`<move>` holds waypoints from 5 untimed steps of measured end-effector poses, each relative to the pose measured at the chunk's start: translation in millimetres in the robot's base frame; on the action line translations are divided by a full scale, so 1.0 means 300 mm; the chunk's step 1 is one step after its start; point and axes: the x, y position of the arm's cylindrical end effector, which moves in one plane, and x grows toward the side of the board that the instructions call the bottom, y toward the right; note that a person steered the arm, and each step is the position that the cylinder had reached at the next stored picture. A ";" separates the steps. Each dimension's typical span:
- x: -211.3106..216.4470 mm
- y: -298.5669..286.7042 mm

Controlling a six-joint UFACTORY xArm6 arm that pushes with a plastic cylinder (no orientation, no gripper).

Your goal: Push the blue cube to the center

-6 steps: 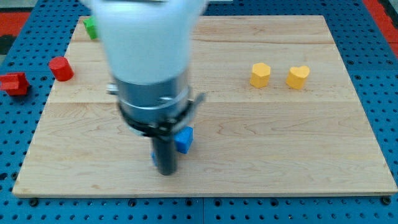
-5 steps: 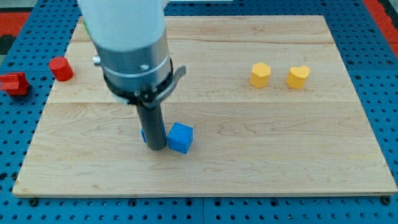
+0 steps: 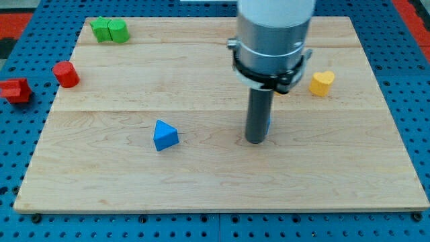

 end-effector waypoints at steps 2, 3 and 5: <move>-0.161 -0.128; -0.087 -0.069; -0.090 0.086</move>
